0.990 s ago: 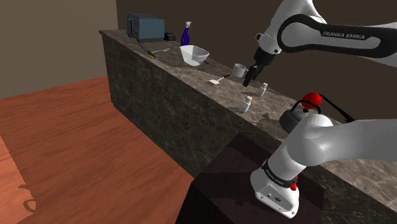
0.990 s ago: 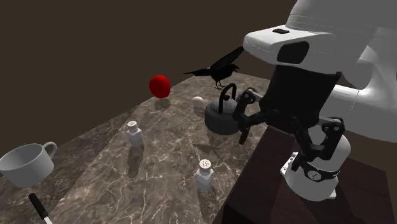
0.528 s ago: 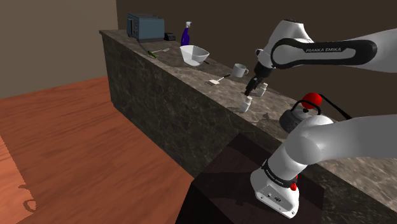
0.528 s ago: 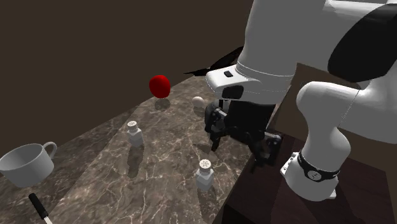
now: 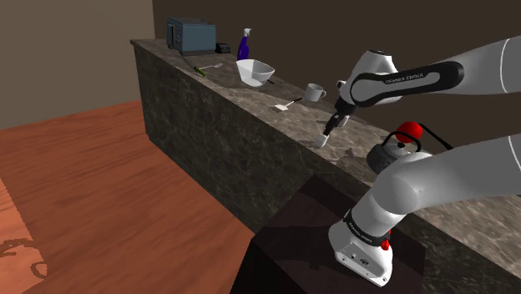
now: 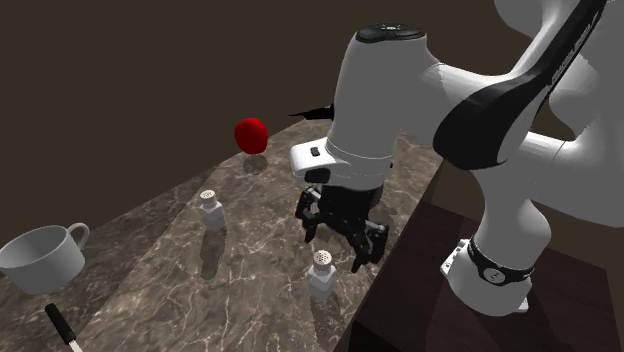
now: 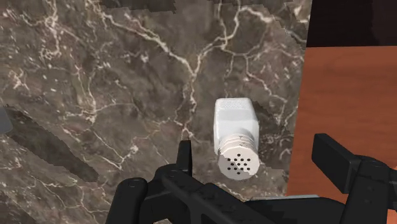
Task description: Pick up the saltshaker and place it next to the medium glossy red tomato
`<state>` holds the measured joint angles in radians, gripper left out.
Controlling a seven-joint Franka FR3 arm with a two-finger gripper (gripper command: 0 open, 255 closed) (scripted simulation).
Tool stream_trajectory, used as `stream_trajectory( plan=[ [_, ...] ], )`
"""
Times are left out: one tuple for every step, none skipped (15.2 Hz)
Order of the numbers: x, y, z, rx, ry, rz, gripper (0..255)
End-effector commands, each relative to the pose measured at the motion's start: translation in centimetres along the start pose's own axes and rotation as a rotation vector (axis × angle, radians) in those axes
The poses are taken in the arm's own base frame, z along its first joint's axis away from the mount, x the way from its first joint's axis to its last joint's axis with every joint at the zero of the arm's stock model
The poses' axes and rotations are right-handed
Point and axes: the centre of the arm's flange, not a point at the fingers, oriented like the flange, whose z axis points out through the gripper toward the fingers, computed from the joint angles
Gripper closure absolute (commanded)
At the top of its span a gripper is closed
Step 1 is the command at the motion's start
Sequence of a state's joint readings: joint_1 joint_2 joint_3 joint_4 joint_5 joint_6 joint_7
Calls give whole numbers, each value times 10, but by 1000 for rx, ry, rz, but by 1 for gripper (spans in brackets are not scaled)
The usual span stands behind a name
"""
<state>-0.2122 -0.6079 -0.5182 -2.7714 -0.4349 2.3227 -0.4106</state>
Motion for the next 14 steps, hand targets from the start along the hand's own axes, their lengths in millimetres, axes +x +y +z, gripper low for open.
stream_trajectory(
  plan=[
    [-3, 4, 10, -1, 0, 0, 0],
    [-3, 4, 15, -1, 0, 0, 0],
    [-3, 4, 20, -1, 0, 0, 0],
    [-3, 4, 25, -1, 0, 0, 0],
    [-3, 4, 31, -1, 0, 0, 0],
    [-3, 4, 39, -1, 0, 0, 0],
    [-3, 4, 39, -1, 0, 0, 0],
    [-3, 4, 39, -1, 0, 0, 0],
    [-3, 4, 39, -1, 0, 0, 0],
    [-3, 4, 39, -1, 0, 0, 0],
    [-3, 4, 39, -1, 0, 0, 0],
    [-3, 4, 39, -1, 0, 0, 0],
    [-3, 4, 39, -1, 0, 0, 0],
    [-3, 4, 39, -1, 0, 0, 0]
  ],
)
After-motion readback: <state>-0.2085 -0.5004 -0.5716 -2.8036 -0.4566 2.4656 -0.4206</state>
